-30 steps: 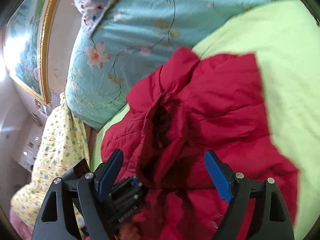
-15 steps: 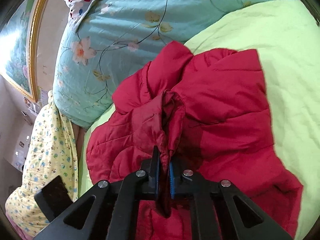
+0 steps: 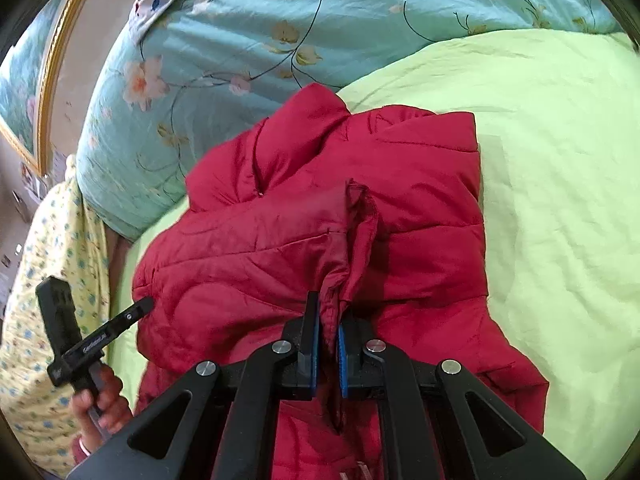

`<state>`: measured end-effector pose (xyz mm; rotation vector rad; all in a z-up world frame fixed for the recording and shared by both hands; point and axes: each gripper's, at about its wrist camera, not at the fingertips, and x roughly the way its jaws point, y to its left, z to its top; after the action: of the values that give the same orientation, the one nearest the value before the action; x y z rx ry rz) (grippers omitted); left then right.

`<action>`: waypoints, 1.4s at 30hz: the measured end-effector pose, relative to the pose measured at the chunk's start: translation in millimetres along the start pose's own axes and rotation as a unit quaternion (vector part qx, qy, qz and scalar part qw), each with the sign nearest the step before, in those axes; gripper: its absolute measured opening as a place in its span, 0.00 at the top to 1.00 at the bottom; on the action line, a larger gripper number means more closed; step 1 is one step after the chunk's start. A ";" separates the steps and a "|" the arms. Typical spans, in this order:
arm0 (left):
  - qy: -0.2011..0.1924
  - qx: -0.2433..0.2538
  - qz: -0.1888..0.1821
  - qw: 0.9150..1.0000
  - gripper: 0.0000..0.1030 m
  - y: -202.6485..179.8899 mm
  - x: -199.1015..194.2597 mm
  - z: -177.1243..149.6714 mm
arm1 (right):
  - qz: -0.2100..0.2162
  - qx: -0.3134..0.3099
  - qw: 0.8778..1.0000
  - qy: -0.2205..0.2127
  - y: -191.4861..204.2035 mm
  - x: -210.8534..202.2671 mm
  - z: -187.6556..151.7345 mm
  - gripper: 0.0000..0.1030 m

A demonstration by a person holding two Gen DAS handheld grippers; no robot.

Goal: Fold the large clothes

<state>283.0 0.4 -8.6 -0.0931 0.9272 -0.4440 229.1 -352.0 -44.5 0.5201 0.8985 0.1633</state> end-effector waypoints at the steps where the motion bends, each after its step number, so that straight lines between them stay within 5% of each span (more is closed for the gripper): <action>1: 0.008 -0.002 -0.004 1.000 0.78 3.0 5.4 -2.7 | -0.004 -0.001 1.000 0.001 -0.6 -0.1 -0.5 0.90; 4: 0.016 0.001 -0.004 1.000 0.79 5.6 14.6 -9.9 | -0.035 -0.014 0.999 -0.020 7.7 -13.7 -0.8 0.79; 6: 0.014 0.003 0.002 1.000 0.78 3.8 16.8 -12.2 | -0.072 -0.054 0.993 -0.073 28.1 -36.8 -1.8 0.79; 9: 0.012 0.008 0.012 1.000 0.78 -0.4 17.8 -13.1 | -0.074 -0.116 0.984 -0.114 61.5 -53.2 -4.1 0.77; 13: 0.011 0.012 0.018 1.000 0.78 -1.2 19.7 -12.8 | -0.097 -0.171 0.979 -0.060 85.2 -18.5 -5.6 0.75; 18: 0.012 0.023 0.018 1.000 0.78 -2.3 19.6 -12.7 | -0.166 -0.149 0.975 0.007 55.7 32.8 -13.9 0.80; 26: -0.019 0.012 0.012 1.000 0.78 9.4 -16.9 -17.2 | -0.170 -0.132 0.976 0.011 36.1 43.4 -13.2 0.81; 31: 0.019 -0.009 0.009 1.000 0.79 27.2 3.0 -22.4 | -0.155 -0.117 0.981 0.010 32.8 43.2 -14.1 0.81; 36: 0.024 -0.013 0.020 0.999 0.79 27.1 11.3 -24.5 | -0.149 -0.126 0.981 -0.016 42.7 21.7 -19.5 0.77; 42: 0.022 -0.010 0.021 0.999 0.79 26.1 13.5 -25.4 | -0.152 -0.122 0.981 0.009 30.2 37.9 -22.1 0.78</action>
<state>278.5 21.4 -41.1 -0.0811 0.9757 -0.3988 237.7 -304.6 -67.5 0.1493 0.9489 -0.0007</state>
